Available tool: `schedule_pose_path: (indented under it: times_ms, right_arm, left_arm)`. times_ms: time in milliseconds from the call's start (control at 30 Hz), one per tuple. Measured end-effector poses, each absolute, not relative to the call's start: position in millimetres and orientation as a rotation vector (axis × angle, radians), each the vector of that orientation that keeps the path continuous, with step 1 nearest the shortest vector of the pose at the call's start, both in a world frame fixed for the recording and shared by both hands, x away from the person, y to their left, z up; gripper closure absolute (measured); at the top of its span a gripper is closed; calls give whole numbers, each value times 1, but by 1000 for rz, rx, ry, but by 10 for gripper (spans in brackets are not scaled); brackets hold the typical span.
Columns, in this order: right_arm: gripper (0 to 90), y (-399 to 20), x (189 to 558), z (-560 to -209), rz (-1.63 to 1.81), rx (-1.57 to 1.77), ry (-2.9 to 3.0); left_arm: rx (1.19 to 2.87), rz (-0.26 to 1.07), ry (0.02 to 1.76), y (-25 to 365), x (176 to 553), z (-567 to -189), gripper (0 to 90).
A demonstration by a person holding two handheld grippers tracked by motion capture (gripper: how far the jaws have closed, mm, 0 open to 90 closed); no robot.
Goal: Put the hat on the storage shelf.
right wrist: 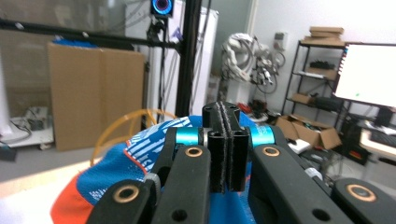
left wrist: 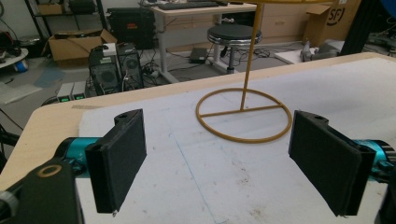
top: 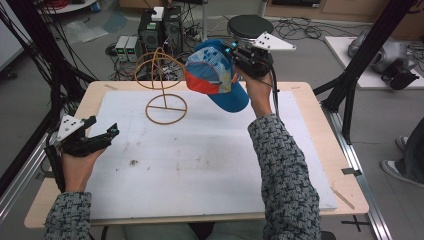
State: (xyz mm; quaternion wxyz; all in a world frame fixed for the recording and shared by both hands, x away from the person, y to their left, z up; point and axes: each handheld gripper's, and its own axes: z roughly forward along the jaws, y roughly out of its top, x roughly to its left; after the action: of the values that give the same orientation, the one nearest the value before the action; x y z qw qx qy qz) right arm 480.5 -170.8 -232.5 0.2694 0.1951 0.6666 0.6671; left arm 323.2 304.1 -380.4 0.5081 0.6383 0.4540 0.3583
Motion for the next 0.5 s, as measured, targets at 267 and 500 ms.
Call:
schedule_pose_path:
  times_ms: [267,500]
  right_arm:
    - [900,-153,488,-209,1820,483,1788]
    - [900,-129,494,-200,1839,451,1799]
  left_arm:
    - [1532,867,1090,305,323,-380,193]
    - [1528,866,1087,306,323,-379,193]
